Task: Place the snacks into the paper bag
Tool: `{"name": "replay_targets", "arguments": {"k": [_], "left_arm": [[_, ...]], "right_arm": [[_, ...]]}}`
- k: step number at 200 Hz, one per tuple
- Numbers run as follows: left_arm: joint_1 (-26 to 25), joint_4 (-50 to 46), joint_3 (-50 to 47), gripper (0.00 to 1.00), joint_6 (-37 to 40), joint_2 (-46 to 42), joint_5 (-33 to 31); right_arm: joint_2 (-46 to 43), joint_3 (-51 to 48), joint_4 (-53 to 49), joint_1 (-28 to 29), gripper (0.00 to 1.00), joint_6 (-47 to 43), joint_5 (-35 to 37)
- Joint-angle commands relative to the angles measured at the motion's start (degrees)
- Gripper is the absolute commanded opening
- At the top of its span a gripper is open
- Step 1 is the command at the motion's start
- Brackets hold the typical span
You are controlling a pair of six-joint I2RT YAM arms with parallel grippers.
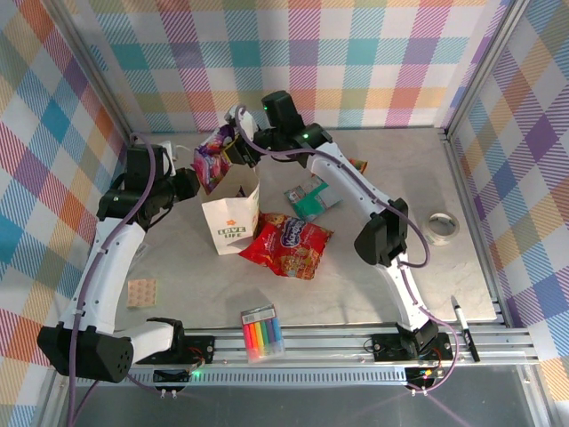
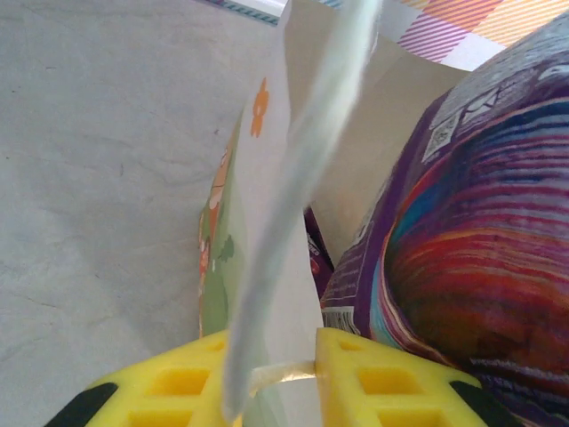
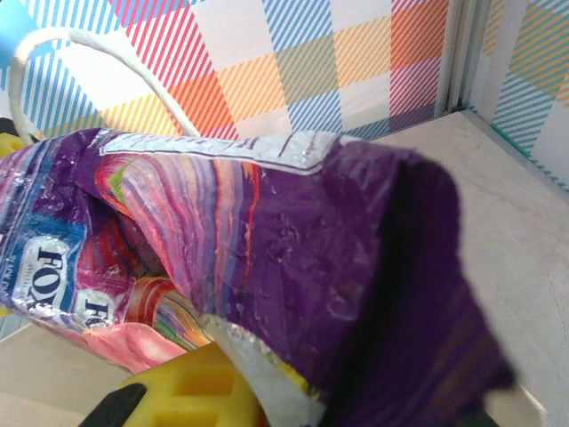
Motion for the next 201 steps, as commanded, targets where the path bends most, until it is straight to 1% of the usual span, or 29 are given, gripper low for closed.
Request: {"name": "replay_targets", "arguments": {"k": [1, 26, 44, 60, 84, 111, 153, 167, 172, 190, 201], "left_arm": [[0.32, 1.41, -1.3, 0.27, -0.76, 0.1, 1.72], [0.28, 1.88, -1.7, 0.27, -0.86, 0.29, 2.44], [0.26, 2.02, -1.8, 0.26, -0.94, 0.48, 2.63], [0.28, 2.31, -2.05, 0.26, -0.95, 0.35, 2.87], [0.32, 2.61, -2.41, 0.26, -0.94, 0.3, 3.05], [0.27, 3.04, -2.59, 0.26, -0.86, 0.2, 3.32], [0.26, 3.22, -2.5, 0.26, -0.81, -0.02, 3.58], [0.32, 3.35, -2.6, 0.26, -0.77, 0.01, 3.59], [0.24, 3.31, -2.59, 0.26, -0.77, -0.04, 3.59], [0.32, 3.38, -2.59, 0.26, -0.72, -0.05, 3.66], [0.28, 3.48, -2.6, 0.26, -0.77, -0.04, 3.85]], "right_arm": [[0.51, 2.79, 3.66, 0.12, 0.17, 1.57, -0.73], [1.16, 2.87, 4.81, 0.22, 0.19, 2.33, -0.8], [1.97, 3.58, 5.55, 0.35, 0.24, 2.76, -0.35], [2.87, 4.42, 5.54, 0.64, 0.26, 2.97, 0.36], [3.57, 5.04, 5.09, 0.86, 0.26, 2.52, 2.12], [4.0, 5.35, 3.45, 1.69, 0.26, -0.35, 5.0], [4.67, 5.52, 4.43, 2.55, 0.26, 0.09, 4.14], [4.99, 5.87, 4.44, 3.15, 0.29, -0.25, 4.1], [5.12, 5.88, 4.34, 3.33, 0.34, -0.48, 4.1], [5.58, 5.96, 3.83, 4.28, 0.42, -2.02, 5.13], [5.86, 5.96, 3.75, 4.78, 0.42, -2.78, 6.59]]}}
